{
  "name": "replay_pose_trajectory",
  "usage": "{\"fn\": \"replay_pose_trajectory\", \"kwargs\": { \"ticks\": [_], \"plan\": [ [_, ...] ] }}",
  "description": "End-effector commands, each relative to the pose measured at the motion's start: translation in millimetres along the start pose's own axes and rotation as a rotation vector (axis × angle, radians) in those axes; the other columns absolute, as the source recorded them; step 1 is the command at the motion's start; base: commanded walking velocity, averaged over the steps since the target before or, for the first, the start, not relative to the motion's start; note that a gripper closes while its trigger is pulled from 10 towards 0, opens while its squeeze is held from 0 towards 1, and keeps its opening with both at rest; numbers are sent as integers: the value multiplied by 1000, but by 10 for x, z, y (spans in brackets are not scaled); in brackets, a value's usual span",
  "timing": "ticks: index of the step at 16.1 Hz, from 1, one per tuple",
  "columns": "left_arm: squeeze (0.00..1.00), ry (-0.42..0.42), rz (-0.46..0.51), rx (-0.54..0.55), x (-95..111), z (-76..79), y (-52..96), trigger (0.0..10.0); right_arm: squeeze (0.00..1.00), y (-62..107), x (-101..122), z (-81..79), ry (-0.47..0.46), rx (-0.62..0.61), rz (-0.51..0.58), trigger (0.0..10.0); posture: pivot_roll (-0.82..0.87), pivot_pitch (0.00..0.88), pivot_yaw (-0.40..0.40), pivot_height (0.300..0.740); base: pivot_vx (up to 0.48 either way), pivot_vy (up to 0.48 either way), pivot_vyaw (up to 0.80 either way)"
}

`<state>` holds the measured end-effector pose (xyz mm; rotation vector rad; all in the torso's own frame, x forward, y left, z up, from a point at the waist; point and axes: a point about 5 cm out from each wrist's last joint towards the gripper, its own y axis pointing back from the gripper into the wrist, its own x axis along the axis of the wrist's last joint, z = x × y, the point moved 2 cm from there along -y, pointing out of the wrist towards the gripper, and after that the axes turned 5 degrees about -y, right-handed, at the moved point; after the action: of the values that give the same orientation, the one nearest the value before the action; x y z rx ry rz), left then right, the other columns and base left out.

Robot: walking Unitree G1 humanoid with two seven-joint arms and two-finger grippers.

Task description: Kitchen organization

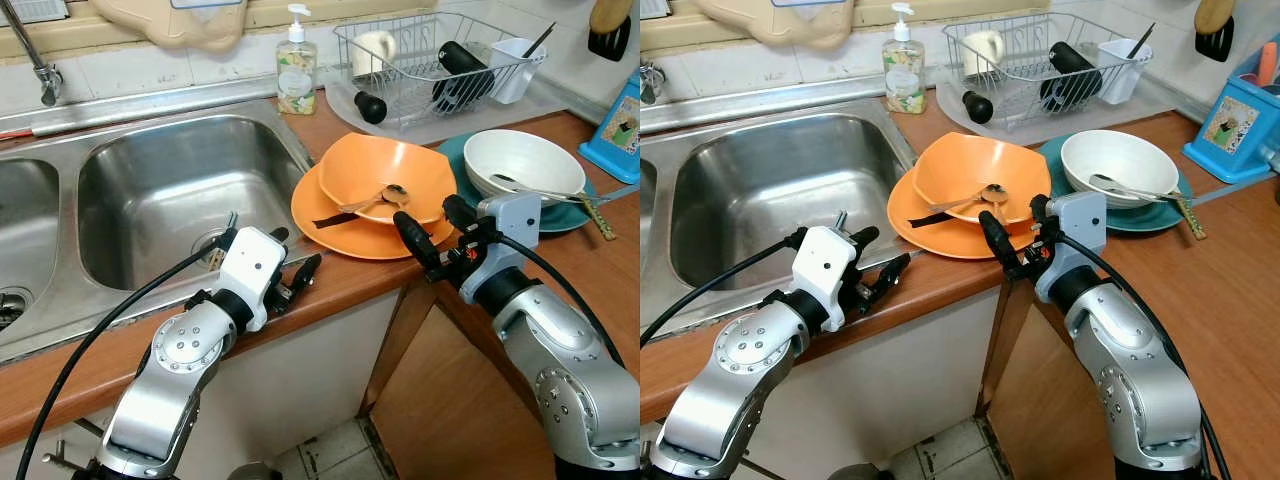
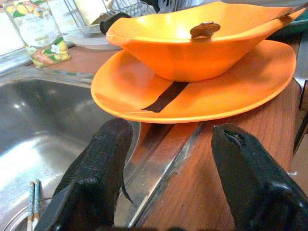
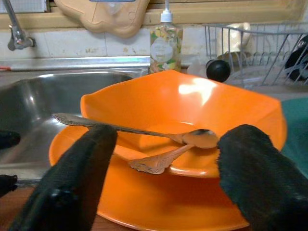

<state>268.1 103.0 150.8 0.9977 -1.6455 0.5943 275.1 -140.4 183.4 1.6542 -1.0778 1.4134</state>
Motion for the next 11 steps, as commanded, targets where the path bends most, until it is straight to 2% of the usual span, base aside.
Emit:
{"fn": "replay_pose_trajectory", "kwargs": {
  "ticks": [1, 5, 7, 11],
  "plan": [
    [0, -7, 1, -8, 5, 17, -4, 10000, 0, -8, 17, 31, -19, -9, -6, 0, -43, 0, 16, 740, 0, 0, 0],
    [0, 13, 56, -46, 156, 30, -17, 10000, 0, -37, -31, 79, -27, -33, -44, 0, -42, 0, 12, 740, 0, 0, 0],
    [0, 33, 80, -101, 226, 82, -19, 10000, 0, -43, -44, 127, -21, -61, -57, 0, -39, 0, 10, 740, 0, 0, 0],
    [0, 49, 95, -124, 265, 92, -14, 10000, 0, -52, -44, 145, -17, -74, -64, 0, -42, 0, 14, 740, 0, 0, 0]
  ]
}}
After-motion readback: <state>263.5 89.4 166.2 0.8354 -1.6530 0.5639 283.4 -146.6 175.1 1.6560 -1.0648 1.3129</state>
